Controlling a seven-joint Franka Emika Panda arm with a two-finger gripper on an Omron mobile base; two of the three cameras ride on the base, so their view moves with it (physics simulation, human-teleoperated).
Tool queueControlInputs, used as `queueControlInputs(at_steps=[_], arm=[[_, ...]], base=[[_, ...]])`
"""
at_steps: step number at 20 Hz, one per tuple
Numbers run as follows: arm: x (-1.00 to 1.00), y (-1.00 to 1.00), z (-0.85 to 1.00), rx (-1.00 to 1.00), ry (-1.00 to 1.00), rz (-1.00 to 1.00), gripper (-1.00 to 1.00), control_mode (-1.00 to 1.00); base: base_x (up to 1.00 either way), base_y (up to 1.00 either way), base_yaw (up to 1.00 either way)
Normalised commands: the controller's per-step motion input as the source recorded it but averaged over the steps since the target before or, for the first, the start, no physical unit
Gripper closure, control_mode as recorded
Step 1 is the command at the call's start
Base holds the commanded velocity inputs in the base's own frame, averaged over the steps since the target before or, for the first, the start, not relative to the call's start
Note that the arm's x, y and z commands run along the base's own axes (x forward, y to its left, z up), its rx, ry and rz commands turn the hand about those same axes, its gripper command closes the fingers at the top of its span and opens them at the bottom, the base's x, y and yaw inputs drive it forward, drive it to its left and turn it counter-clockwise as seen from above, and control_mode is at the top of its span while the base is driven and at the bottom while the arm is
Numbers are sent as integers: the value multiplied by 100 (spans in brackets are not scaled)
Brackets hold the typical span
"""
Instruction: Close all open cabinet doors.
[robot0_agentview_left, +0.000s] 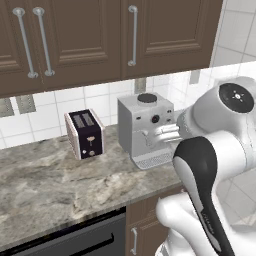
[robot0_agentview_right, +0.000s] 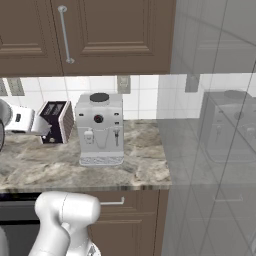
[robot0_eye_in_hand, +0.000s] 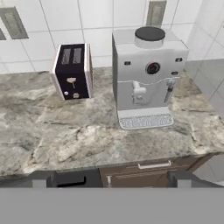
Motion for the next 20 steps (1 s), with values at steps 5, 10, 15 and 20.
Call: queueControlInputs(at_steps=[5, 10, 15, 20], arm=[[-25, 0, -7, 0, 23, 0, -100, -100], [0, 0, 0, 0, 2, 0, -100, -100], [0, 0, 0, 0, 0, 0, -100, -100], [-11, 0, 0, 0, -5, 0, -100, -100]], base=[[0, 0, 0], [0, 0, 0], [0, 0, 0], [0, 0, 0]])
